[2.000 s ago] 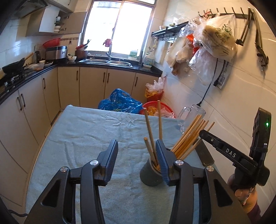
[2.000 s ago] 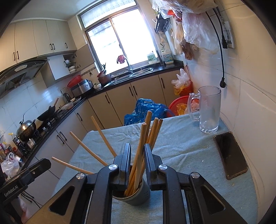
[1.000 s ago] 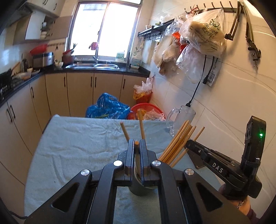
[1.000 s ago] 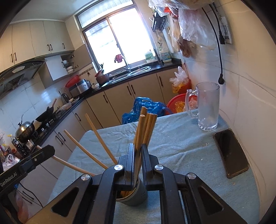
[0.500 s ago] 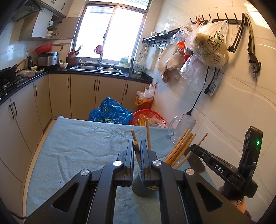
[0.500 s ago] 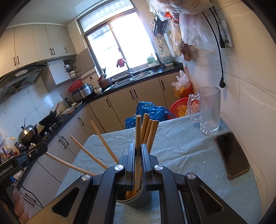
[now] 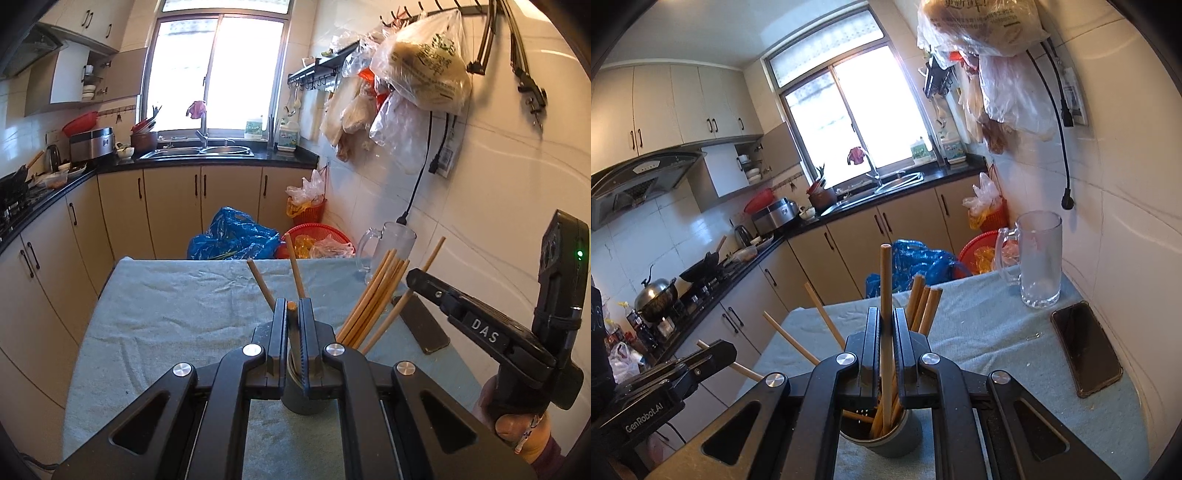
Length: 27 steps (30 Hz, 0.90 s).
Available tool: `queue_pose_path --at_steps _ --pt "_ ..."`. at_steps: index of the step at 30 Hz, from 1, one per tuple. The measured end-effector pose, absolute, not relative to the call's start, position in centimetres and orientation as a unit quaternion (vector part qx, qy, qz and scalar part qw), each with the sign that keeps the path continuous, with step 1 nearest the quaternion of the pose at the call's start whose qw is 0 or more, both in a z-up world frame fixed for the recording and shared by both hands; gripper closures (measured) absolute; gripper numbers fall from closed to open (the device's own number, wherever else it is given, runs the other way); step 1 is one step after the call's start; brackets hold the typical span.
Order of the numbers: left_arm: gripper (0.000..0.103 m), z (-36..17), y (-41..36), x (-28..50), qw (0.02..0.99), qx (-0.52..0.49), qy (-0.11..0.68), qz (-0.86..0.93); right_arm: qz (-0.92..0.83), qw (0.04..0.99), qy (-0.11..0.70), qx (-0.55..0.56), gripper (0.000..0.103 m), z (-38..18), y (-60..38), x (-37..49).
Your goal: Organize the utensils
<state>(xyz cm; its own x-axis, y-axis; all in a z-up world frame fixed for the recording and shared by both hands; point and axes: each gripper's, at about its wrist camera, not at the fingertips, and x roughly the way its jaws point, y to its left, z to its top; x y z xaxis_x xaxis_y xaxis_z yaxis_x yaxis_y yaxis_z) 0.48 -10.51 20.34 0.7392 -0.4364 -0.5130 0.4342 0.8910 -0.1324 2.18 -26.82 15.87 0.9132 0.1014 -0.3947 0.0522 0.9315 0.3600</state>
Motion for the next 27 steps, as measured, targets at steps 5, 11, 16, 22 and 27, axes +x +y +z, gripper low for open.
queue_pose_path --at_steps 5,11,16,22,27 --pt "0.098 19.8 -11.0 0.5 0.931 0.007 0.281 -0.233 0.014 0.957 0.222 0.185 0.095 14.8 -26.7 2.7" --pt "0.097 18.9 -11.3 0.8 0.929 0.012 0.289 -0.23 0.011 0.955 0.235 0.182 0.095 13.7 -26.9 3.4" --pt "0.097 18.9 -11.3 0.8 0.93 0.014 0.287 -0.23 0.009 0.954 0.238 0.181 0.095 13.3 -27.0 3.4" --pt "0.097 18.9 -11.3 0.9 0.929 0.013 0.288 -0.23 0.007 0.954 0.239 0.18 0.095 13.2 -27.2 3.5" --pt "0.098 19.3 -10.7 1.1 0.929 0.002 0.288 -0.233 0.009 0.953 0.238 0.185 0.095 13.3 -27.4 3.5"
